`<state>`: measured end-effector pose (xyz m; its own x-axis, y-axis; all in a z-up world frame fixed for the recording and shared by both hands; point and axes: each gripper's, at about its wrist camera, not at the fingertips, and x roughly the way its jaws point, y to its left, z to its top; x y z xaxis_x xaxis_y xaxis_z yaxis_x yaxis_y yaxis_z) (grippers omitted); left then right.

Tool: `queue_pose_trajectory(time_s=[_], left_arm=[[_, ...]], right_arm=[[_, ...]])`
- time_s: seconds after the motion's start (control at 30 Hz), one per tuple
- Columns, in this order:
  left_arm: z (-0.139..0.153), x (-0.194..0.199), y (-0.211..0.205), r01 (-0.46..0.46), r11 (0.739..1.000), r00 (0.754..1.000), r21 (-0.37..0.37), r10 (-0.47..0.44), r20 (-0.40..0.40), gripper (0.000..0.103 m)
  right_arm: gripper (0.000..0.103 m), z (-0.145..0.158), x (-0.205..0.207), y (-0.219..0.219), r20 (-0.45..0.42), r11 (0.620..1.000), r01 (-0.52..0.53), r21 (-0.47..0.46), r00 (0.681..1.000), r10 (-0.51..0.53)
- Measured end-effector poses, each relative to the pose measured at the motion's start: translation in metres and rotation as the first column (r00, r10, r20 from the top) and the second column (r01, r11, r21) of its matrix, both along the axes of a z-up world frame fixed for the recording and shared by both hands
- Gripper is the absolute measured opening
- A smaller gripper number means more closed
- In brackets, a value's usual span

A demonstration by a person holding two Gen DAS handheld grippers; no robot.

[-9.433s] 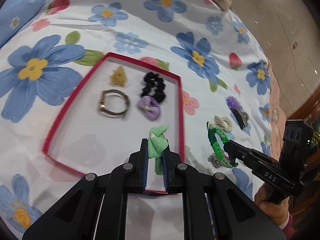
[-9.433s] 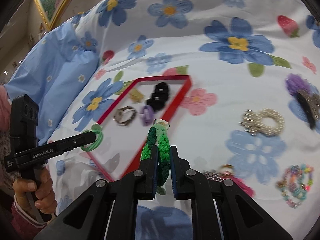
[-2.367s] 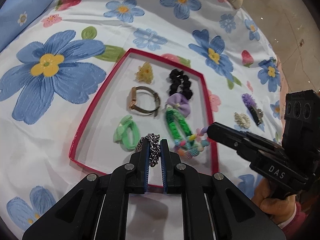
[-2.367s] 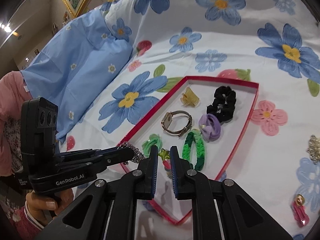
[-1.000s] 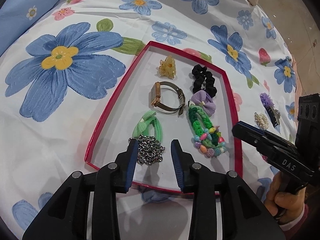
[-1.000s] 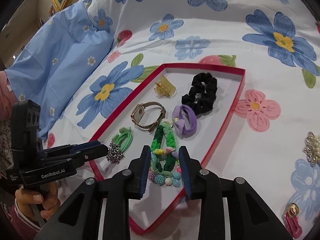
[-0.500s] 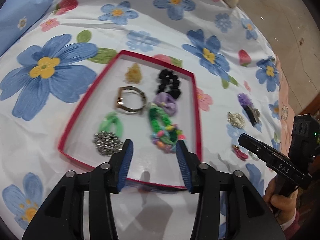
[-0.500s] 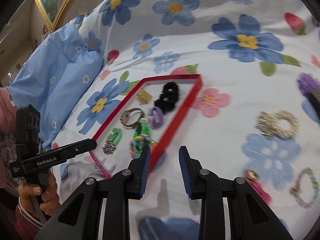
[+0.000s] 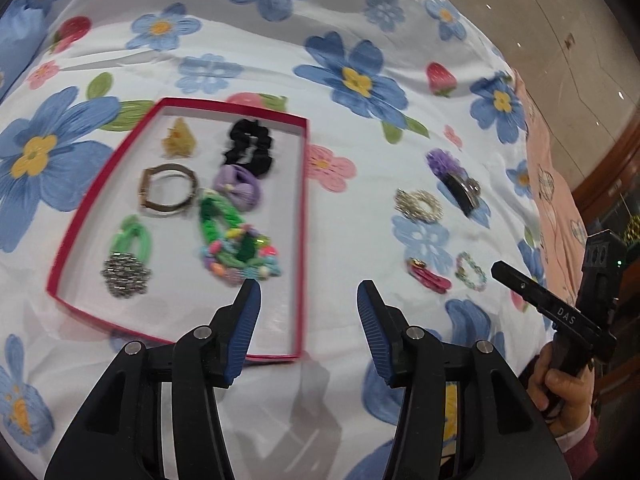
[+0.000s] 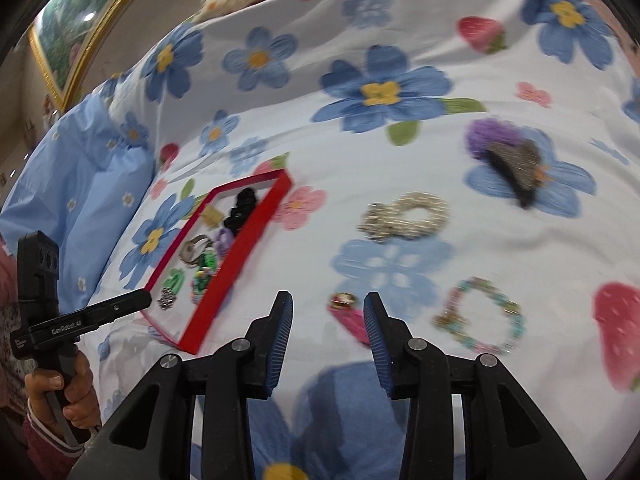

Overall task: Organize jewelry
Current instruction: 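Withdraw both open tools toward the remaining jewelry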

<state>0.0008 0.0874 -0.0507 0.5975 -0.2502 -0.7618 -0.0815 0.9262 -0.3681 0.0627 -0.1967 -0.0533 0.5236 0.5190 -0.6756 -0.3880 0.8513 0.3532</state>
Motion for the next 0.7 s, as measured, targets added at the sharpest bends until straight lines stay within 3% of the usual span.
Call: queue_pose_trajectory(time_s=[0.4,0.7], left_arm=[[-0.005,0.018,-0.056,0.112,0.994,0.993,0.015,-0.111,-0.034,0.051],[-0.009,0.040,-0.090,0.179,0.984,0.983,0.019,-0.178,-0.052,0.053]], right_arm=[[0.042,-0.012,-0.003,-0.071,-0.028,0.990,0.142,0.006,0.990,-0.142],[0.050,-0.021,0.003,-0.079,-0.033,0.989,0.145,-0.028,0.989,-0.146]])
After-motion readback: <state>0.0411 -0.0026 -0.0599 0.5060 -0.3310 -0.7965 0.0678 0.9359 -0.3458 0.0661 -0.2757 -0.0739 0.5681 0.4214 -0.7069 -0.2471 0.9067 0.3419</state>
